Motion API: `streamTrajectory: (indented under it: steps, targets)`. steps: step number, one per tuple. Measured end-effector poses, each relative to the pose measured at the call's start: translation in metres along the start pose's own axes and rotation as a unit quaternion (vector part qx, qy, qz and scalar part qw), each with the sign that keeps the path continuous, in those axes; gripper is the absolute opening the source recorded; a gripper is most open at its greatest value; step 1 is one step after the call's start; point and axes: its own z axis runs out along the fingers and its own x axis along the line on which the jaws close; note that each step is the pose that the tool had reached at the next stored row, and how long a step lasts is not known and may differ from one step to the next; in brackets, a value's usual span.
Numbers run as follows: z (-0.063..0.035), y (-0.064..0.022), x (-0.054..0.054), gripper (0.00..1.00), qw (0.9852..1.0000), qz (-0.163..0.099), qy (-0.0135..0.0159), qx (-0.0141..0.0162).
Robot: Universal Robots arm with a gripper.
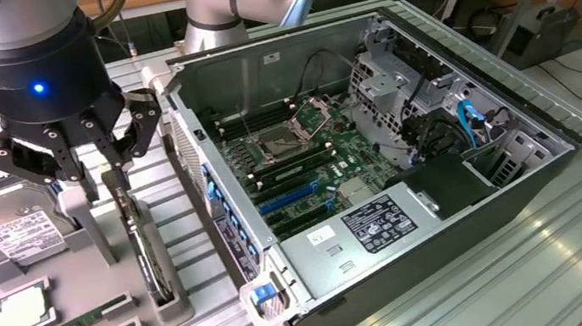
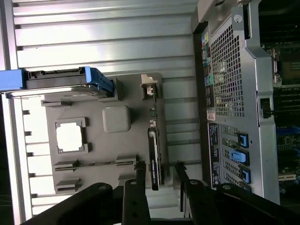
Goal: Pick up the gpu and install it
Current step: 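Pick up the gpu and move the gpu toward the slot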
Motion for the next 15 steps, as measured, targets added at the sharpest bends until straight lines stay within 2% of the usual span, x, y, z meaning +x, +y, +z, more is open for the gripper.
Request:
streamTrajectory:
  steps: [1, 2, 9, 15]
  targets:
    - [0.0016, -0.0001, 0.0, 0.36, 1.0, 0.0, -0.0001, 0.0]
    - [0.0033, -0.0002, 0.0, 0.42, 1.0, 0.0, -0.0001, 0.0]
    - [0.0162, -0.0011, 0.004, 0.42, 1.0, 0.0, -0.0001, 0.0001]
    - [0.0315, -0.0026, 0.006, 0.42, 1.0, 0.0, -0.0004, 0.0]
